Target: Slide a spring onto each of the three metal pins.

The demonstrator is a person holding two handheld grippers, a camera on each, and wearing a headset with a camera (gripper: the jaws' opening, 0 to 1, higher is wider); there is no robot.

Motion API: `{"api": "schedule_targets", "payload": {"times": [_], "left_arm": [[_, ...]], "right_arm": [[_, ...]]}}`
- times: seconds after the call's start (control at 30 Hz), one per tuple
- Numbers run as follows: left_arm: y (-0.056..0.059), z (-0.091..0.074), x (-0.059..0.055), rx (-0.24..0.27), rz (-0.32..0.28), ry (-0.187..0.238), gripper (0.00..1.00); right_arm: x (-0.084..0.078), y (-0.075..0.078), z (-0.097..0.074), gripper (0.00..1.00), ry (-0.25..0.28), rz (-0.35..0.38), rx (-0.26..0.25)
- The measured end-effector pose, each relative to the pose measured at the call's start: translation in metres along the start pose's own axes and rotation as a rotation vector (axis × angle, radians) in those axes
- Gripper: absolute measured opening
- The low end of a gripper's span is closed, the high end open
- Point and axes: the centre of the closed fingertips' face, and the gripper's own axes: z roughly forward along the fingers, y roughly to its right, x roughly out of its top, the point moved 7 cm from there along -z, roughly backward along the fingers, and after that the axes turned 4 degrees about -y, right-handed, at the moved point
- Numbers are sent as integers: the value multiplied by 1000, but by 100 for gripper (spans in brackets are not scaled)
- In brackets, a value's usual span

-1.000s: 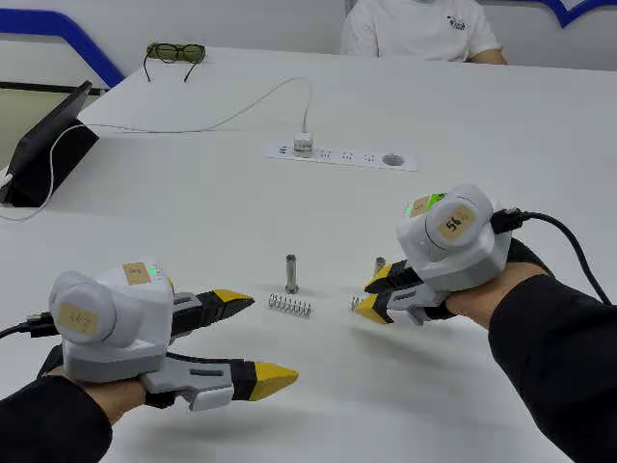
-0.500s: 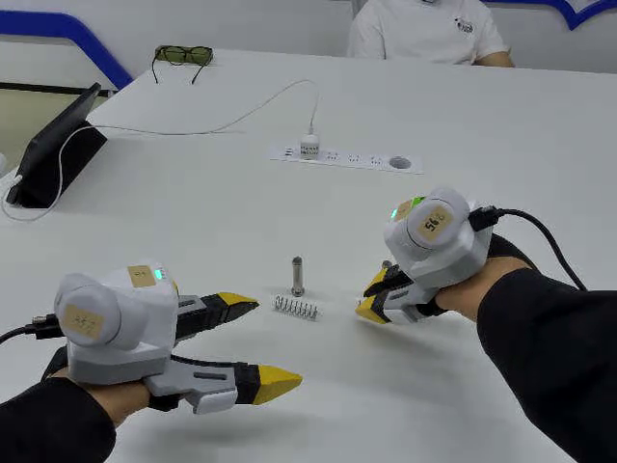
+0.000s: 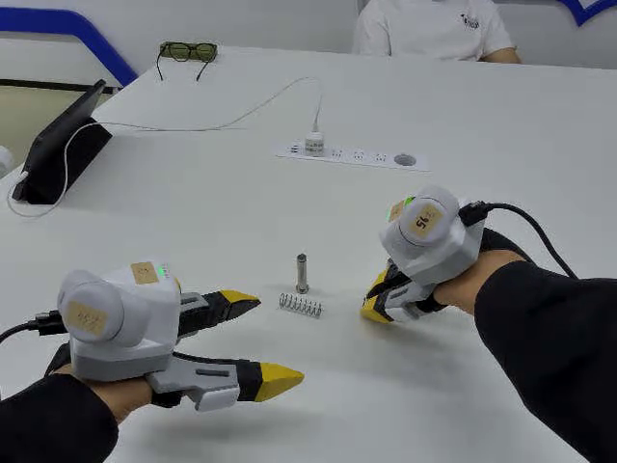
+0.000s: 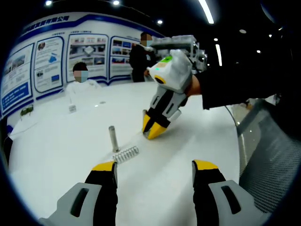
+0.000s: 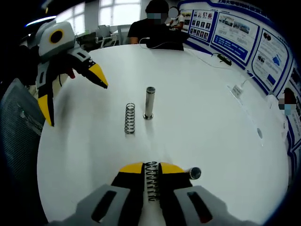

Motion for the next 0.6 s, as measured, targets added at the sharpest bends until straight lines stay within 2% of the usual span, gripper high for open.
{"api": "schedule_targets", "payload": {"times": [0.3,0.6], "left_arm": [[0,0,0,2,-2,-1,65],[2,2,1,-5,0,0,65]], "right_arm": [[1,-1,0,12,-2,11,5],[3,-5,-11,12,30,19,-9]]}}
